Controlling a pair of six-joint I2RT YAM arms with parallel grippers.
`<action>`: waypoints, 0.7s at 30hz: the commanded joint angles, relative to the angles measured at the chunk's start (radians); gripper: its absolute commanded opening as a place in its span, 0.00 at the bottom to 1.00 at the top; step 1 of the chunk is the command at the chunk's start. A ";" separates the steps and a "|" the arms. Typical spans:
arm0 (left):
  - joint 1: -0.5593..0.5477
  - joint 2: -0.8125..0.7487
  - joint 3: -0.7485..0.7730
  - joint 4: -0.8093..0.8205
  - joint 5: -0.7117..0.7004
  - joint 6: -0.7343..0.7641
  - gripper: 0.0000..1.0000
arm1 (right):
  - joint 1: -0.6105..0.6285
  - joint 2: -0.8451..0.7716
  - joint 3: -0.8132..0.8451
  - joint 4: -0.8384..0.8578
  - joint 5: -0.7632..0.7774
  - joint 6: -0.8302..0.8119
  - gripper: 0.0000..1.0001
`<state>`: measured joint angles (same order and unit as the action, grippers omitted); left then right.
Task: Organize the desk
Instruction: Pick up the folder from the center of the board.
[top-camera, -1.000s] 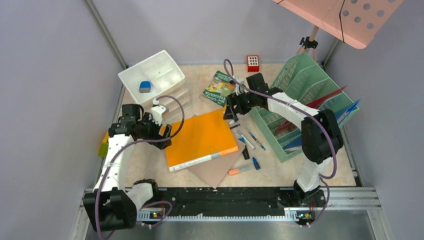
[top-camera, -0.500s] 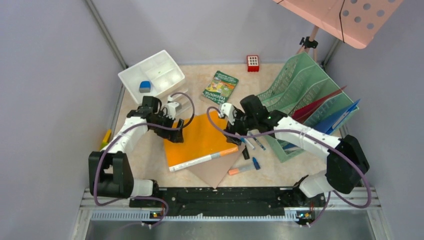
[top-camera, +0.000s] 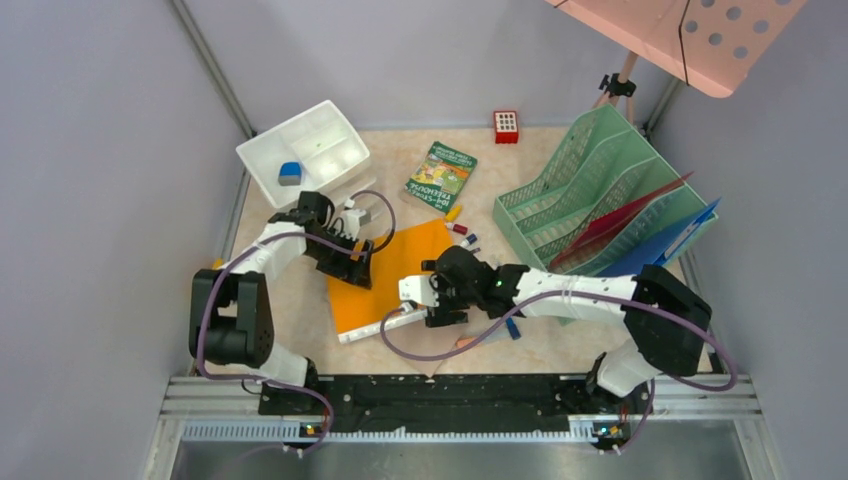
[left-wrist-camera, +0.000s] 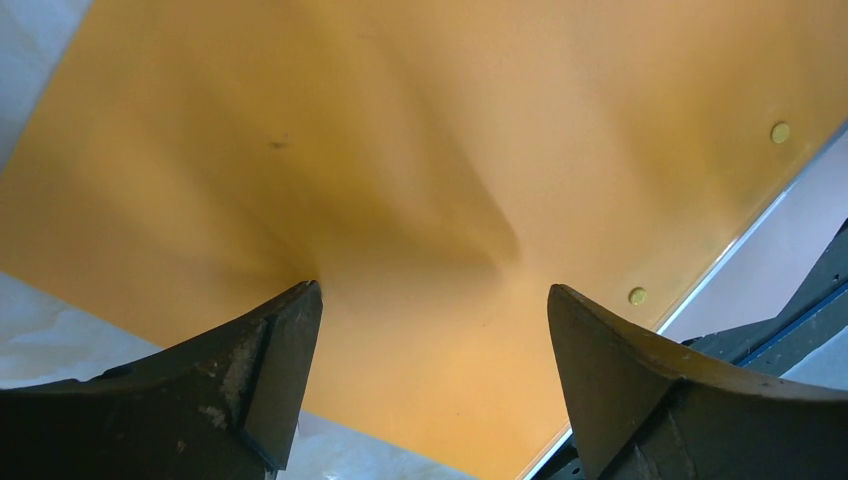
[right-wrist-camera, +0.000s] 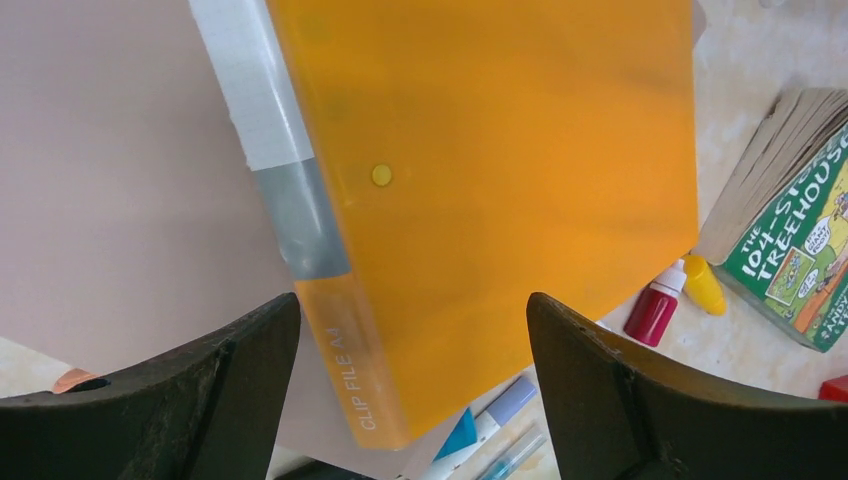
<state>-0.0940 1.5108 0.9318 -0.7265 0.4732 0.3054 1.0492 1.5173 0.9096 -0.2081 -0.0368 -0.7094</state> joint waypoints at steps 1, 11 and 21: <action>-0.013 0.039 0.046 -0.008 0.001 0.007 0.88 | 0.046 0.012 -0.033 0.063 0.099 -0.069 0.83; -0.025 0.123 0.061 -0.034 0.000 0.042 0.86 | 0.105 0.044 -0.122 0.152 0.209 -0.093 0.81; -0.033 0.154 0.088 -0.076 0.006 0.069 0.84 | 0.148 0.080 -0.209 0.380 0.340 -0.145 0.75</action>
<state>-0.1204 1.6455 1.0142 -0.7650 0.4728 0.3489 1.1675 1.5665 0.7433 0.0471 0.2325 -0.8200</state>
